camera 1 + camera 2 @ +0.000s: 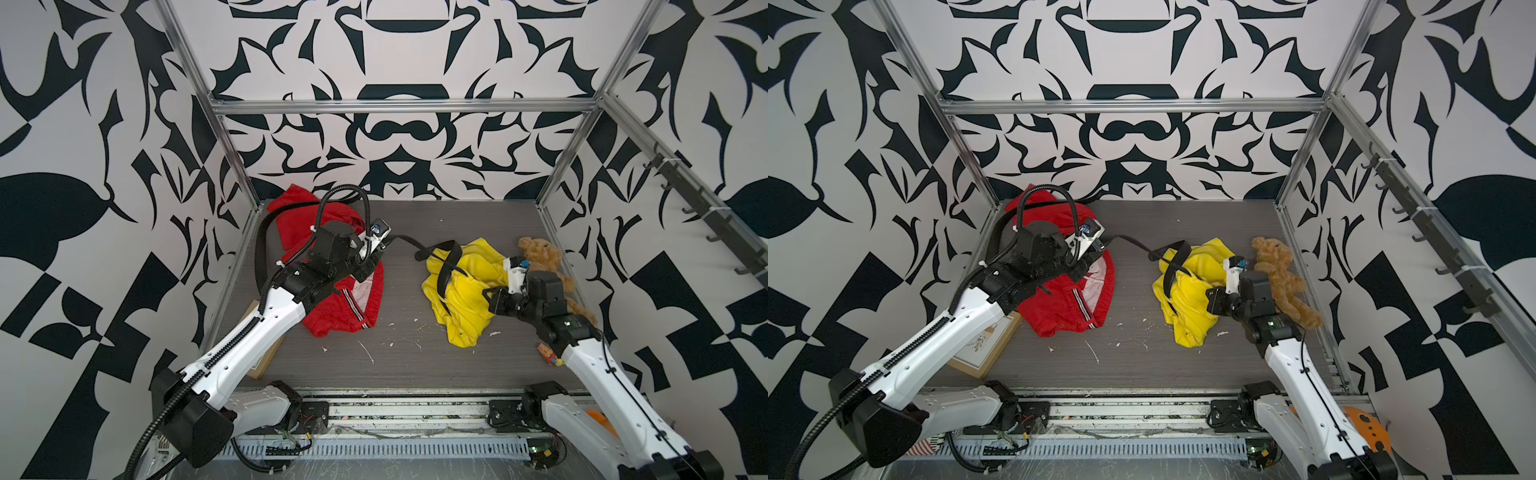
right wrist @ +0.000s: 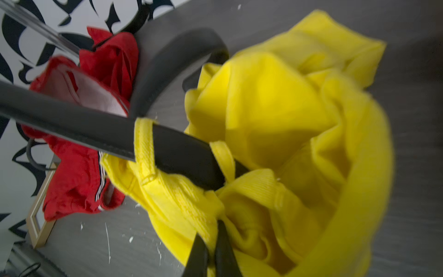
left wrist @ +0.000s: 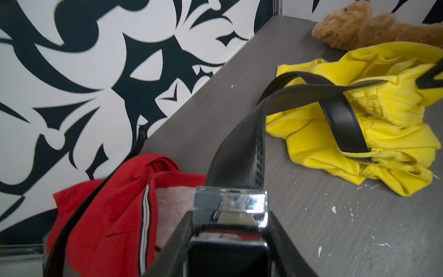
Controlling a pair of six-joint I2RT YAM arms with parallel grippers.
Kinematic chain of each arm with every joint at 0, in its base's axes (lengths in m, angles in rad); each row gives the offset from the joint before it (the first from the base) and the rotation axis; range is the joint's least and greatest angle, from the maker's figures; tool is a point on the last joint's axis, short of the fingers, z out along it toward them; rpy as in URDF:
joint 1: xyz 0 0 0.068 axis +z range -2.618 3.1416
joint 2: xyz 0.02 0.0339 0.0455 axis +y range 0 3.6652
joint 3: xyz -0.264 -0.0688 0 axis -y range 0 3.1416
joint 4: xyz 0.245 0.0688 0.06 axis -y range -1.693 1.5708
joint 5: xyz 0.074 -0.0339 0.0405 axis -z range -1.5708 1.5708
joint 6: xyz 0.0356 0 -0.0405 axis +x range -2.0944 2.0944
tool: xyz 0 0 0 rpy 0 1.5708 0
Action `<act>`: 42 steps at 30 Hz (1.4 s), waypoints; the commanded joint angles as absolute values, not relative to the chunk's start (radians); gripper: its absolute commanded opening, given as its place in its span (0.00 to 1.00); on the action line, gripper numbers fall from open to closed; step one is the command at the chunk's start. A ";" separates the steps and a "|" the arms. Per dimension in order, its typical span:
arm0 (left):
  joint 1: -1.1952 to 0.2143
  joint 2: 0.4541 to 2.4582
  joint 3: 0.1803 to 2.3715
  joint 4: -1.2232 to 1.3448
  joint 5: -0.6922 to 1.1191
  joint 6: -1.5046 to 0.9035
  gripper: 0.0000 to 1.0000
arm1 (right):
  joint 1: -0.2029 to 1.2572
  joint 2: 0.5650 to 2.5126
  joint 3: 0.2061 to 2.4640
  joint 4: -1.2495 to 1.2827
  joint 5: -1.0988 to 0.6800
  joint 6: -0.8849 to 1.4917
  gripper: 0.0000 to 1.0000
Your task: Remove the belt from the trousers
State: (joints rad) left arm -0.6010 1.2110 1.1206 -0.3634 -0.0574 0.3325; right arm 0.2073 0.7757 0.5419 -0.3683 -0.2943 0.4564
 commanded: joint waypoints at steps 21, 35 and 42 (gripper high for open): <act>-0.727 1.062 0.891 -0.453 -0.222 0.047 0.00 | 0.389 1.033 0.947 -0.597 -0.076 0.277 0.99; -0.802 1.014 0.833 -0.469 -0.247 -0.010 0.00 | 0.199 1.714 1.169 -0.448 -0.255 0.168 0.96; -0.784 1.026 0.855 -0.413 -0.323 0.061 0.00 | 0.187 1.806 1.111 -0.329 -0.335 0.264 0.26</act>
State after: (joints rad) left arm -0.7994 1.0317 0.8433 -0.4515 -0.2668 0.0338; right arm 0.1852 1.7988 1.1141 -0.3775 -0.2619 0.2276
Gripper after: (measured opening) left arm 0.438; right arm 0.317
